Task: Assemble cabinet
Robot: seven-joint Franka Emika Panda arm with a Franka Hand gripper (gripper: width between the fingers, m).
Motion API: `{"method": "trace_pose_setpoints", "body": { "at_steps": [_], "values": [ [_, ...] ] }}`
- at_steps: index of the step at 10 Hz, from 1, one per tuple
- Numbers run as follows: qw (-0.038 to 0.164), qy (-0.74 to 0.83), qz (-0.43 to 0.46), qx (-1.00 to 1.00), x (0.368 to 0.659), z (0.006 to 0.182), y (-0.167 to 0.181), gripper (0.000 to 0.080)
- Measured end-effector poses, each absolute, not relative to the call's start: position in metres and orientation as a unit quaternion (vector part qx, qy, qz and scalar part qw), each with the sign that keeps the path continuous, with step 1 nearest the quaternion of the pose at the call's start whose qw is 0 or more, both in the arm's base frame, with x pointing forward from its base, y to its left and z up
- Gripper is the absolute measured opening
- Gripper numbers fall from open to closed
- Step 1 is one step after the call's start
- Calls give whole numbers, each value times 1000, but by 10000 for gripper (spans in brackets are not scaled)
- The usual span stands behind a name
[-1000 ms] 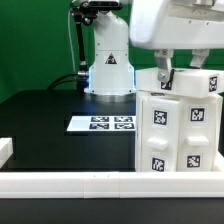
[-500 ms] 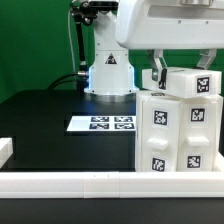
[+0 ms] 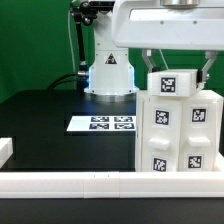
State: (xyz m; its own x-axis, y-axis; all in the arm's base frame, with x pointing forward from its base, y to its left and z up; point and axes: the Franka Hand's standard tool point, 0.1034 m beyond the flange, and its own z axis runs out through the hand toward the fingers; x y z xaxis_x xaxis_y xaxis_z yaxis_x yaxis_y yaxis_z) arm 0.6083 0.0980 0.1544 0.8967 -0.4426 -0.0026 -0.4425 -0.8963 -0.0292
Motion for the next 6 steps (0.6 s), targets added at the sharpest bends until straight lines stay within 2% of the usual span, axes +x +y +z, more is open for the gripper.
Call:
{"method": "trace_pose_setpoints", "body": {
  "at_steps": [4,6],
  "values": [
    [15,349,0,-937,608,155,99,553],
    [42,507,12,-861,606,153,96,553]
  ]
}}
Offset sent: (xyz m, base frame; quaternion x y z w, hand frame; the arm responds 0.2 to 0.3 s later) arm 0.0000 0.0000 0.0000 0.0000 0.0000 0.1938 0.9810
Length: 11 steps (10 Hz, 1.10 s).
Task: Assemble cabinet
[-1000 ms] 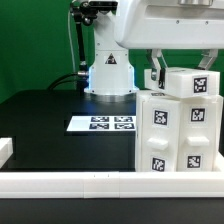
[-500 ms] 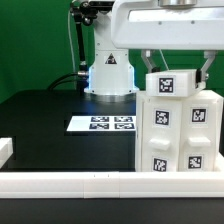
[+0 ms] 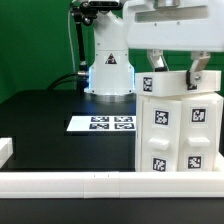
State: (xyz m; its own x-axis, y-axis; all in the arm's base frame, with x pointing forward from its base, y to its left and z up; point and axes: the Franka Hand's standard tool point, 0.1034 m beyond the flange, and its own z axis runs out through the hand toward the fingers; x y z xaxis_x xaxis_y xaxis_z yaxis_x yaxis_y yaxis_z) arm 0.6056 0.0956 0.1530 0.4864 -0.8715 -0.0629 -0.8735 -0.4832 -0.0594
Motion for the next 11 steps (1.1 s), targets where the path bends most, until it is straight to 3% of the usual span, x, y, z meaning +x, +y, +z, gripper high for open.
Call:
{"method": "trace_pose_setpoints", "body": {
  "at_steps": [3,4,6,7,8,11],
  "values": [
    [84,666,23,-741,612,153,96,553],
    [87,692,24,-716,612,153,96,553],
    [86,689,24,-719,612,153,97,553],
    [86,682,24,-726,612,152,97,626],
    [85,666,24,-741,611,152,97,642],
    [68,560,60,-823,603,171,104,649]
  ]
}}
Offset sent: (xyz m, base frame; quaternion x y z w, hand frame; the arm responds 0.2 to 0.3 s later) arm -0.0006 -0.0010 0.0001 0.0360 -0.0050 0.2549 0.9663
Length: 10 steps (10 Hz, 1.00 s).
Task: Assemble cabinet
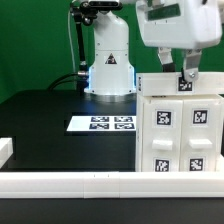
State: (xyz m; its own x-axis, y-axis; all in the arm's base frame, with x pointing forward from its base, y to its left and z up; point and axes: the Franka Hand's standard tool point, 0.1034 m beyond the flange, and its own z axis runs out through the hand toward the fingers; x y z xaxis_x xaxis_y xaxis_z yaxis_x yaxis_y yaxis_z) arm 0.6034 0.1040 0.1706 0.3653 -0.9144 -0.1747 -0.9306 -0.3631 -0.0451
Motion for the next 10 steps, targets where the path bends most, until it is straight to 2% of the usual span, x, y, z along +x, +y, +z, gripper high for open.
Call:
{"method": "trace_pose_setpoints", "body": {
  "at_steps": [1,4,5,6,7,9,10],
  "values": [
    [70,520,62,-849,604,175,106,649],
    [75,426,54,-900,604,172,105,649],
    [70,386,52,-918,602,173,106,649],
    [42,295,51,-953,600,179,110,649],
    [35,204,39,-978,603,183,115,649],
    [34,36,21,-999,607,185,120,649],
    [32,18,22,-999,606,184,120,649]
  ]
}}
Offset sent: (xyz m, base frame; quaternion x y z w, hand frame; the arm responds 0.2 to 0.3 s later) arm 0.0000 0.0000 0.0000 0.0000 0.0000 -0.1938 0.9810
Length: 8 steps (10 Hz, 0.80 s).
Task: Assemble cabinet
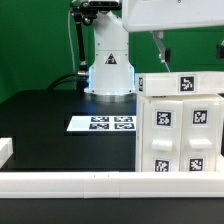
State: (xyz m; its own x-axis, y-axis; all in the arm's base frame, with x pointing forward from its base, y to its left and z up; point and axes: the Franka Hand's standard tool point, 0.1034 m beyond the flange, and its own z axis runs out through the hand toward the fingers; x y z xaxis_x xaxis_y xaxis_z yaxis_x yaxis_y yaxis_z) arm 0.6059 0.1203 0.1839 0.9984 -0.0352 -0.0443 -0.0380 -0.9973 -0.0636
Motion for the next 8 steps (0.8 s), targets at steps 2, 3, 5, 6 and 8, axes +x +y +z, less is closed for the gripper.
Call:
{"method": "trace_pose_setpoints", "body": {
  "at_steps": [2,3,5,6,8],
  "values": [
    [33,-49,19,-998,606,184,119,649],
    [34,-109,17,-993,606,184,118,649],
    [17,-269,13,-963,606,184,119,649],
    [8,-343,12,-939,606,184,124,649],
    [0,-440,13,-898,606,184,125,649]
  ]
}}
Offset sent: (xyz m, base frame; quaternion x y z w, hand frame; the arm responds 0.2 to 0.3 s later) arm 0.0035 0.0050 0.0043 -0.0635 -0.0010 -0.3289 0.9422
